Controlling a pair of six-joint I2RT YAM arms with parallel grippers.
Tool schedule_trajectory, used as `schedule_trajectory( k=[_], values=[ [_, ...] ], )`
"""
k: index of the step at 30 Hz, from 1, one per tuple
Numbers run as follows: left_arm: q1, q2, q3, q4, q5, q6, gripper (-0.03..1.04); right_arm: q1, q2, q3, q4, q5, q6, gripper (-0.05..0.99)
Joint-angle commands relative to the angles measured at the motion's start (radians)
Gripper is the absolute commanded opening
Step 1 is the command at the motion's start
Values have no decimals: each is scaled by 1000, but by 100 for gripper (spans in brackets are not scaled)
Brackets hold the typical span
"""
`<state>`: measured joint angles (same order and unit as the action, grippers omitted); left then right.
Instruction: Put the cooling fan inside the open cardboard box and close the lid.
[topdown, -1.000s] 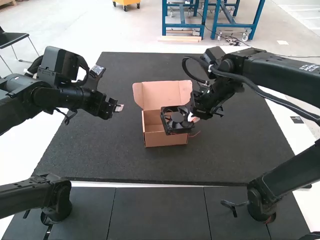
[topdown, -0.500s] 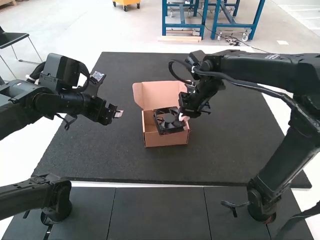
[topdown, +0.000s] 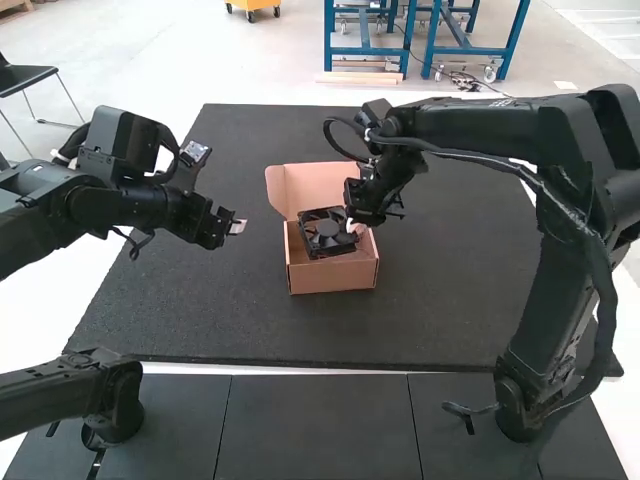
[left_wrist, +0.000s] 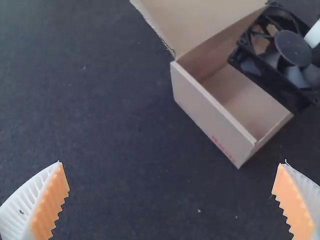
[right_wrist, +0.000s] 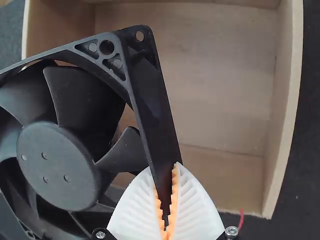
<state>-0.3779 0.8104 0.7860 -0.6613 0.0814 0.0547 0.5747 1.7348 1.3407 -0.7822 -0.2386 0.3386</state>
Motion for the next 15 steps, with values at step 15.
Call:
schedule_trajectory(
  k=[15],
  values=[
    [8, -20, 6, 17, 4, -15, 96, -16, 49, 63, 18, -10, 100, -2]
  ],
)
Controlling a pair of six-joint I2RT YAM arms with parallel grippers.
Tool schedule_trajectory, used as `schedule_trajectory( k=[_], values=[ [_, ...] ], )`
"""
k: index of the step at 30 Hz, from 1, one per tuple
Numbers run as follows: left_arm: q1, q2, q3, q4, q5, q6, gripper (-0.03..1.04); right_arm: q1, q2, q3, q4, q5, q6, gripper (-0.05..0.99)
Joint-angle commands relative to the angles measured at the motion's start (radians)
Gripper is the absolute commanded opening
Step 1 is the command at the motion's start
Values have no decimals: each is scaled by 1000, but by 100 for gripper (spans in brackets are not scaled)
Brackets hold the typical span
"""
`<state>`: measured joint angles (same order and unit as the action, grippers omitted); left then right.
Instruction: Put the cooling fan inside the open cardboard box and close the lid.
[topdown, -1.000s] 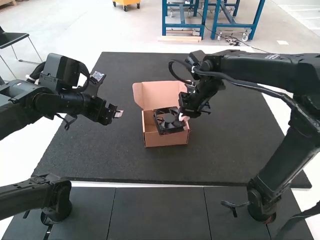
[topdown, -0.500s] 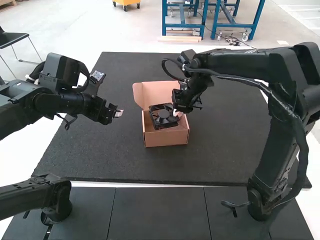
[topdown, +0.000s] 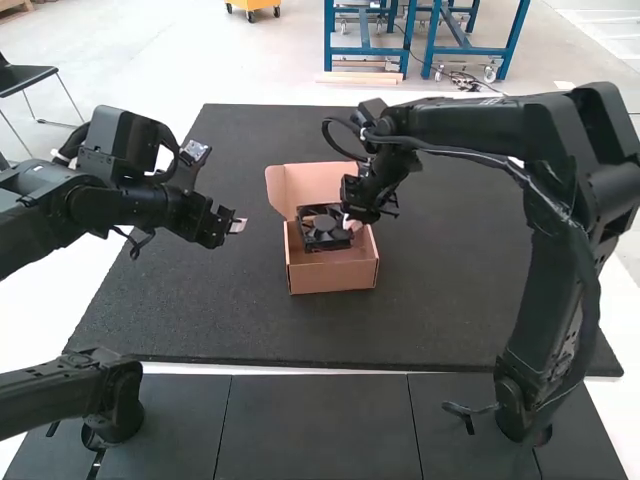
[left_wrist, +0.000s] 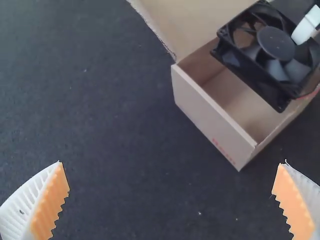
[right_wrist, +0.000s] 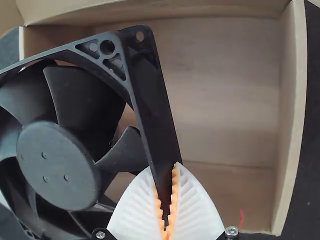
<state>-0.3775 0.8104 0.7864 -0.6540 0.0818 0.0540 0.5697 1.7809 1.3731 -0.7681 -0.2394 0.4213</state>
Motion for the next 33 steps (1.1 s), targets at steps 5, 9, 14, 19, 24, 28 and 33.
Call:
schedule_trajectory(
  k=[5, 9, 14, 19, 24, 28, 33],
  values=[
    [8, -20, 5, 10, 4, -20, 96, -11, 22, 21, 16, -6, 14, -2],
    [6, -20, 8, 10, 6, -22, 96, -13, 43, 20, 24, -5, 8, -2],
    [6, -20, 11, 11, 6, -22, 96, -11, 66, 11, 24, 0, -4, -2],
    [8, -20, 11, 16, 6, -25, 96, -13, 77, -6, 33, 25, -15, -2],
    [8, -20, 11, 22, 9, -31, 96, -11, 83, -17, 49, 38, -18, -2],
    [6, -20, 13, 34, 9, -33, 96, -11, 87, -11, 56, 37, -19, 14],
    [8, -20, 11, 42, 9, -33, 96, -11, 87, 11, 55, 37, -39, 37]
  ],
)
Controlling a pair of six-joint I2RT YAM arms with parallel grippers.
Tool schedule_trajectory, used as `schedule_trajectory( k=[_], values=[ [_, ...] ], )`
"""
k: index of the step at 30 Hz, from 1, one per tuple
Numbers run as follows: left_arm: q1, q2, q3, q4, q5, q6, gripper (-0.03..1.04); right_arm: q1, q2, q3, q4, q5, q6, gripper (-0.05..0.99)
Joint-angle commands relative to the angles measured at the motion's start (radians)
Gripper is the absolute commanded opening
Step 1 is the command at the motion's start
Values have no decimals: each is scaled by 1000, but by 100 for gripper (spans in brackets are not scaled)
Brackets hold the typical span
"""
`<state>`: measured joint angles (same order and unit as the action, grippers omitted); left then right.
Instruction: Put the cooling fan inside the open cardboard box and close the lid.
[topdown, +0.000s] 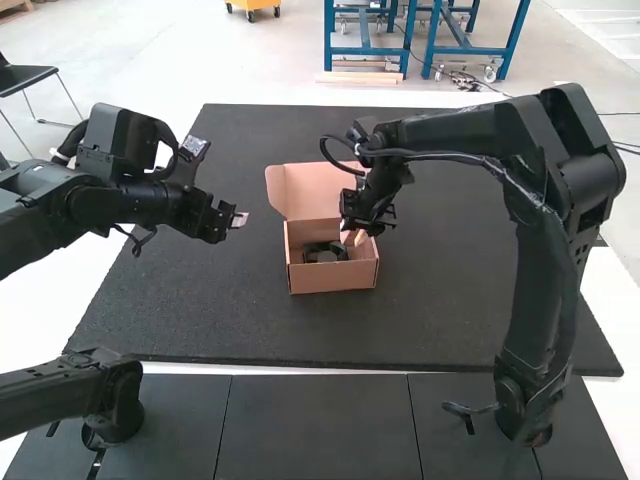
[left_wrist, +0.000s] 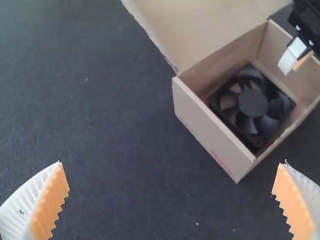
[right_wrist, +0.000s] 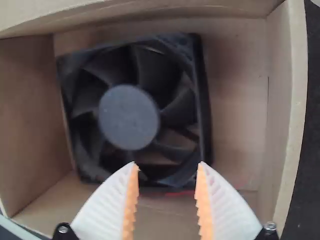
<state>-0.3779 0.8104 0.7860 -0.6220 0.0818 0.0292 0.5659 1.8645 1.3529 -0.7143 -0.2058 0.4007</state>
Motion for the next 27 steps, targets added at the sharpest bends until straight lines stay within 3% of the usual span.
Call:
schedule_trajectory(
  k=[1, 3, 4, 9, 13, 17, 18, 20, 23, 27],
  values=[
    [8, -20, 12, 11, 9, -8, 96, -8, 4, 35, -1, 3, -20, 42],
    [8, -20, 12, 15, 9, -8, 96, -6, 4, 43, -2, 3, -30, 58],
    [8, -20, 12, 18, 9, -9, 96, -4, 4, 52, -4, 3, -43, 61],
    [7, -11, 9, 42, 9, -18, 96, -3, -2, 132, -48, -21, -71, 63],
    [8, 18, 12, 67, 9, -25, 96, 0, -2, 213, -201, -159, -126, 66],
    [8, 61, 19, 88, 6, -34, 96, -3, -19, 276, -378, -176, -269, 67],
    [8, 72, 22, 94, 4, -34, 96, -1, -37, 272, -381, -156, -303, 69],
    [8, 96, 33, 104, -4, -35, 96, 0, -96, 238, -341, 3, -385, 70],
    [8, 139, 50, 125, -19, -38, 96, -4, -197, 152, -197, 174, -408, 69],
    [13, 191, 64, 159, -54, -38, 96, -12, -292, 52, -114, 218, -433, 74]
  ],
)
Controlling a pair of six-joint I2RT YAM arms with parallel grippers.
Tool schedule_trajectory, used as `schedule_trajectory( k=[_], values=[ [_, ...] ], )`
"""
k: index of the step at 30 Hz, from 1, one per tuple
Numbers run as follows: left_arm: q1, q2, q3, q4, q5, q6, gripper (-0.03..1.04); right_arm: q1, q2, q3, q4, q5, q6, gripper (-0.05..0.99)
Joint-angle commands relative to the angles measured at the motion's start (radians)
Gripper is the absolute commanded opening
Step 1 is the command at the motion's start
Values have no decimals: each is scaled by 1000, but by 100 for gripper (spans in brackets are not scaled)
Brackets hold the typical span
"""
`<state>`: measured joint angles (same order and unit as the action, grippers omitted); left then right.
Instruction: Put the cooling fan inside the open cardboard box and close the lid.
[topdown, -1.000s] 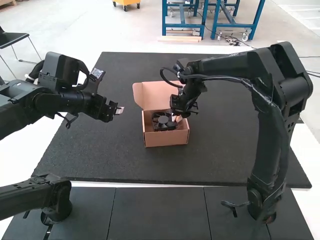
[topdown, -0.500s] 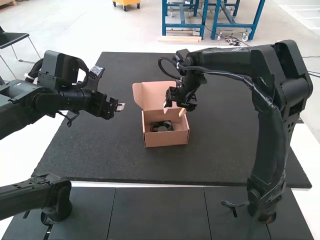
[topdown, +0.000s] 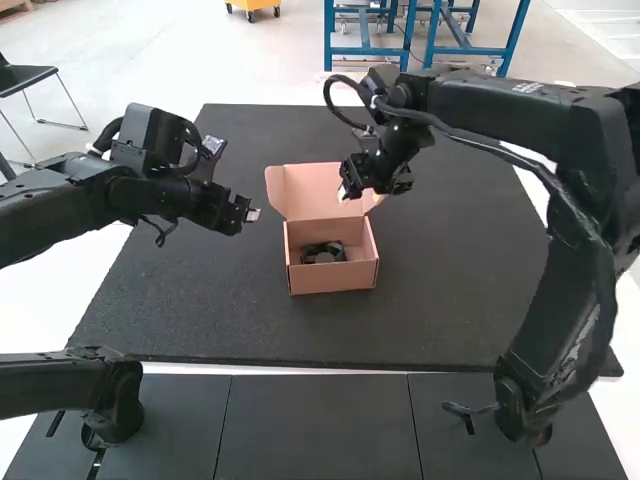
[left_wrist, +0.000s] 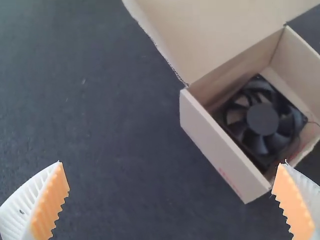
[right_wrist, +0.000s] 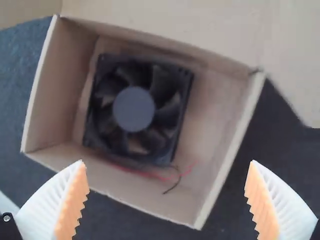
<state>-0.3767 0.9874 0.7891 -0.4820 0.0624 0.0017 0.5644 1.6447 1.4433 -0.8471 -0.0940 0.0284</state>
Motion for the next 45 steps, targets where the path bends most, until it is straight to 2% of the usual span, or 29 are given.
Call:
schedule_trajectory(
  k=[1, 8, 13, 17, 21, 29, 45],
  values=[
    [13, 23, 64, 28, -44, -11, 96, -11, -89, -61, 39, 119, -59, 76],
    [52, 86, 58, 91, -105, -11, 96, -74, -204, -215, 181, 128, -38, 89],
    [110, 140, 48, 135, -108, -9, 96, -139, -230, -296, 304, 109, -33, 89],
    [133, 188, 48, 181, -108, -8, 96, -181, -227, -320, 362, 92, -33, 89],
    [131, 227, 50, 227, -108, -9, 96, -196, -217, -334, 425, 85, -33, 89],
    [134, 283, 55, 290, -108, -9, 96, -196, -152, -327, 482, 85, -35, 89],
    [136, 401, 107, 372, -108, -11, 96, -198, -31, -233, 508, 82, -36, 89]
  ],
)
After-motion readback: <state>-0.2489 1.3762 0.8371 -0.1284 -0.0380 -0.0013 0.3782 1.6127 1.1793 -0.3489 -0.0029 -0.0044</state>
